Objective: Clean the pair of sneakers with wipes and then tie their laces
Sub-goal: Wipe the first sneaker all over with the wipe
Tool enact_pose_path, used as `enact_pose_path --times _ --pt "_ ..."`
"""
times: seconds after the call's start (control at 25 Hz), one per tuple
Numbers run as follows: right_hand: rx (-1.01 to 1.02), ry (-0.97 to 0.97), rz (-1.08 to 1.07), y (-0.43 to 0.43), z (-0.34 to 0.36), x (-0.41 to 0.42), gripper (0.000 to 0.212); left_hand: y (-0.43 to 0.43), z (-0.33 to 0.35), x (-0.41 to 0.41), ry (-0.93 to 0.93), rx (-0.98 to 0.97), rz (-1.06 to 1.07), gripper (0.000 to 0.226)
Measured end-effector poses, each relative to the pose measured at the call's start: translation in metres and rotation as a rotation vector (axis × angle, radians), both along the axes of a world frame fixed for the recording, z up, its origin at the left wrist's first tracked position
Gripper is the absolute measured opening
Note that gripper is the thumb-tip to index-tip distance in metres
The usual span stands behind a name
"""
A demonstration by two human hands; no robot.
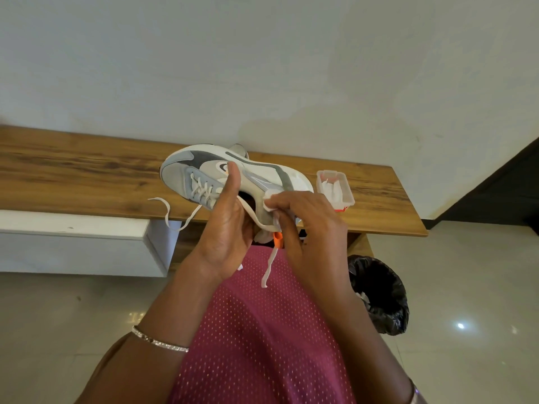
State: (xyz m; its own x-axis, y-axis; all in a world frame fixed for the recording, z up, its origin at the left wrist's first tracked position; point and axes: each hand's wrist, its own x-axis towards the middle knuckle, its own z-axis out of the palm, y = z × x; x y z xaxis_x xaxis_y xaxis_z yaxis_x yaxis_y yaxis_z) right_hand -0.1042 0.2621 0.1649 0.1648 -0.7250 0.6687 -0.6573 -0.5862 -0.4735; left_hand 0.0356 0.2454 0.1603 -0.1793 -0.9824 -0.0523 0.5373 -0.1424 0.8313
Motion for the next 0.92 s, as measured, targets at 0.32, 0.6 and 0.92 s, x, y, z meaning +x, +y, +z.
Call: enact_pose_path --times 0.32,0.6,0.92 --pt "-0.091 0.041 0.036 0.014 -0.013 0.000 0.018 0.003 0.012 0.003 -0.044 0.042 -0.073 0.085" --pt "-0.070 0.141 0.020 0.010 -0.015 0.000 0.017 0.006 0.009 0.000 -0.036 0.053 -0.112 0.084" --pt "-0.105 0.083 -0.034 0.014 -0.017 -0.006 0.018 0.005 0.006 -0.008 -0.075 0.088 -0.120 0.081"
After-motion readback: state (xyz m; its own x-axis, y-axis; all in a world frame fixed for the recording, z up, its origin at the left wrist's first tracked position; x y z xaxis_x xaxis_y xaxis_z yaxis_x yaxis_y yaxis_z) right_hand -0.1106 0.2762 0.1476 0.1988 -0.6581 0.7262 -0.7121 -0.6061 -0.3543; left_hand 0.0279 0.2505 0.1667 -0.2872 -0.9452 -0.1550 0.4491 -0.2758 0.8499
